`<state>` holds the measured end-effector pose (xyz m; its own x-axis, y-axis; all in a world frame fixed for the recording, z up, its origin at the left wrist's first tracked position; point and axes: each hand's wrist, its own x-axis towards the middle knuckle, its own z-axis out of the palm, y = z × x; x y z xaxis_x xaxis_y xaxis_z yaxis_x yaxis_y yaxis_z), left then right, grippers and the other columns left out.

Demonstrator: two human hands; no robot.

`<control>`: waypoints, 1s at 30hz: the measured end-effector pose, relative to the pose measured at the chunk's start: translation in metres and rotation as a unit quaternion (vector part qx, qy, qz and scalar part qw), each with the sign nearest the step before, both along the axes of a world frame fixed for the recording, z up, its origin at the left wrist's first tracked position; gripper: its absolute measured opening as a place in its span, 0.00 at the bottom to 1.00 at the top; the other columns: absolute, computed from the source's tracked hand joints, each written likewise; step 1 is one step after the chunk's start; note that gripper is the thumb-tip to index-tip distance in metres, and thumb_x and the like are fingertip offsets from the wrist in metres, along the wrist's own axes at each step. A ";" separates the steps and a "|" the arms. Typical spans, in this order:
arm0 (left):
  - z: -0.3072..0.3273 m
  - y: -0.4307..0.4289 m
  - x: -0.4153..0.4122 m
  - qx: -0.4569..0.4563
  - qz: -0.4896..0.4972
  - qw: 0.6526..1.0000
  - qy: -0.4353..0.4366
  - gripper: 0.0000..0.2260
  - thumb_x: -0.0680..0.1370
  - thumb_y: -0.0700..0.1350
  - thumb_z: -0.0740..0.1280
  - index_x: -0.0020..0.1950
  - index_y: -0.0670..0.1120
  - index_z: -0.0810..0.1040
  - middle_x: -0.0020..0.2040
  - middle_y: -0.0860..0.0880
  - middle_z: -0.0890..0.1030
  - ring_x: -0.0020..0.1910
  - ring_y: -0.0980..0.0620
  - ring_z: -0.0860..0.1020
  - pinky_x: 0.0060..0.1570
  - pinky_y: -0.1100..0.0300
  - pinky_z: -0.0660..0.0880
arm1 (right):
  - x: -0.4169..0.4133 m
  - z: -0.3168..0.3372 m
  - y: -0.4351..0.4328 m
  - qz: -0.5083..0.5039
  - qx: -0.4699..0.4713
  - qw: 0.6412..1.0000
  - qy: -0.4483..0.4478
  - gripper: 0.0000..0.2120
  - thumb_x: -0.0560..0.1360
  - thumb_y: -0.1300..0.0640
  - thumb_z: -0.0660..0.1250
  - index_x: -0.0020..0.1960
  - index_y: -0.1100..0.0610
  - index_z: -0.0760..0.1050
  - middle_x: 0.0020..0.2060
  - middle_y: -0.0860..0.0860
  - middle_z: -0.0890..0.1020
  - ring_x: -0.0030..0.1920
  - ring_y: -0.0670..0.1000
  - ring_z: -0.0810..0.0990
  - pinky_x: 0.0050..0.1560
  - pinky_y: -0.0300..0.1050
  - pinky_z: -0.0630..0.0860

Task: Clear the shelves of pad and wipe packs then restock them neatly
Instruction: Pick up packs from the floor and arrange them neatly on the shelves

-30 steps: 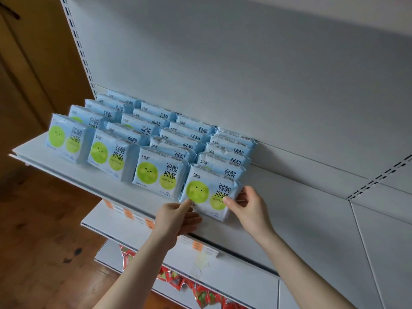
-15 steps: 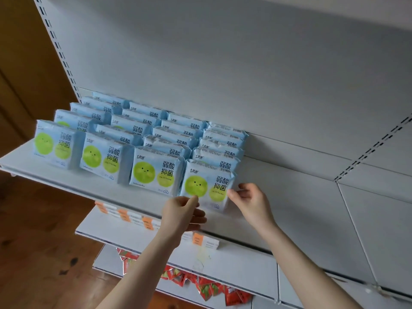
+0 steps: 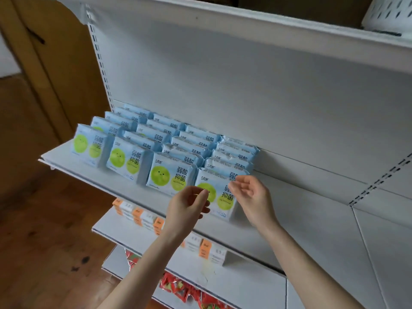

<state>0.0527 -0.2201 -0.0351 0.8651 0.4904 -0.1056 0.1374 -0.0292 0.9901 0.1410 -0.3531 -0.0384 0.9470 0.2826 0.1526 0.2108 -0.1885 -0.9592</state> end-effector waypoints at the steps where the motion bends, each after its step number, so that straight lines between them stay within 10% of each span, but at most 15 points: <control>1: 0.001 -0.001 -0.002 0.001 0.017 1.000 -0.004 0.05 0.78 0.42 0.64 0.43 0.46 0.76 0.34 0.50 0.81 0.32 0.58 0.80 0.34 0.62 0.76 | 0.002 0.002 0.002 0.022 0.000 1.000 -0.003 0.08 0.72 0.59 0.71 0.46 0.51 0.74 0.45 0.52 0.81 0.45 0.47 0.80 0.49 0.38 0.77; 10: -0.008 -0.061 -0.037 0.005 0.199 0.980 -0.006 0.05 0.78 0.42 0.64 0.42 0.47 0.76 0.36 0.47 0.81 0.30 0.60 0.80 0.34 0.62 0.75 | 0.010 0.004 -0.021 0.219 -0.025 0.975 -0.014 0.07 0.72 0.63 0.70 0.48 0.57 0.74 0.40 0.46 0.79 0.39 0.38 0.78 0.41 0.28 0.74; 14: -0.018 -0.097 -0.070 0.011 0.271 0.962 0.015 0.05 0.78 0.42 0.65 0.43 0.46 0.77 0.36 0.47 0.82 0.31 0.59 0.80 0.32 0.64 0.75 | -0.005 -0.003 -0.035 0.304 -0.054 0.951 0.006 0.06 0.73 0.61 0.70 0.44 0.52 0.75 0.41 0.53 0.81 0.45 0.53 0.81 0.46 0.40 0.76; 30: -0.075 -0.227 -0.291 -0.065 0.579 0.809 0.076 0.05 0.78 0.42 0.65 0.42 0.46 0.77 0.37 0.47 0.81 0.35 0.52 0.81 0.32 0.63 0.75 | -0.220 -0.067 -0.053 0.633 -0.194 0.748 -0.043 0.10 0.74 0.54 0.68 0.53 0.57 0.76 0.45 0.52 0.82 0.48 0.49 0.81 0.50 0.45 0.79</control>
